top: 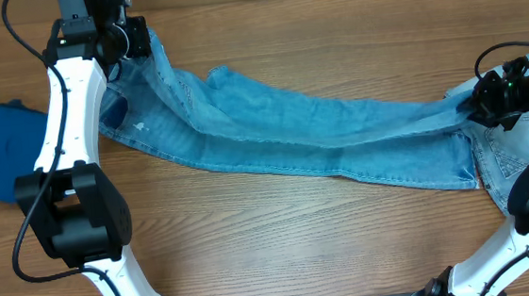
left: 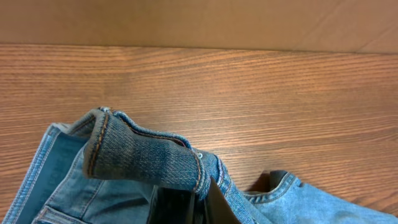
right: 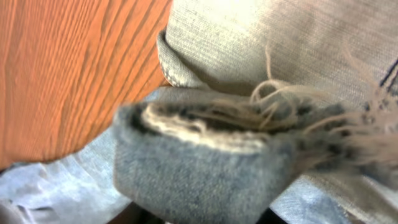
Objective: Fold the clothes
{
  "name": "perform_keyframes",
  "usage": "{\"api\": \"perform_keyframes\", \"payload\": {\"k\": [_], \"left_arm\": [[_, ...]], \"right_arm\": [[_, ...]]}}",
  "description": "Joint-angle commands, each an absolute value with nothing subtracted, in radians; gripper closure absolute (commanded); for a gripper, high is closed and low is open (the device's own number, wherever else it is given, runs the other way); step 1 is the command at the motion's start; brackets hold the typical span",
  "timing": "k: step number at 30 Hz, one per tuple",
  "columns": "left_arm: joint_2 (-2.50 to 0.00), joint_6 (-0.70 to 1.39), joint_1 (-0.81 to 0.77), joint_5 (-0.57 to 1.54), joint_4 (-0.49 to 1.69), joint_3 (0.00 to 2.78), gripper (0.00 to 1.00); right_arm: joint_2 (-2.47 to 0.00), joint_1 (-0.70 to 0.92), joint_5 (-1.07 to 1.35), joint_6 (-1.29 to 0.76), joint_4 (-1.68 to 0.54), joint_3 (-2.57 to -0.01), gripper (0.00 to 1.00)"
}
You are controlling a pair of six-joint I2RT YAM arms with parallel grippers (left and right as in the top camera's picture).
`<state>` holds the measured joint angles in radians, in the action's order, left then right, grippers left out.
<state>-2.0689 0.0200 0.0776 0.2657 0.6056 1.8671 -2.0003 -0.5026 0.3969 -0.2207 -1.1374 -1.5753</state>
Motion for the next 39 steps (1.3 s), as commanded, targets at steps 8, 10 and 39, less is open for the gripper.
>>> {"api": "perform_keyframes", "payload": {"k": [8,10,39], "left_arm": [[-2.057,0.022,0.067,0.251,0.620,1.882,0.96],[-2.057,0.022,0.067,0.251,0.628,1.882,0.96],[-2.057,0.022,0.067,0.260,0.631,1.882,0.96]], "right_arm": [[-2.005,-0.488,0.471,-0.115,-1.180,-1.605,0.52],[-2.005,-0.487,0.503,-0.134,-1.233,-1.605,0.83],[-1.891,-0.121,0.371,0.318,-1.192,-1.572,0.32]]}}
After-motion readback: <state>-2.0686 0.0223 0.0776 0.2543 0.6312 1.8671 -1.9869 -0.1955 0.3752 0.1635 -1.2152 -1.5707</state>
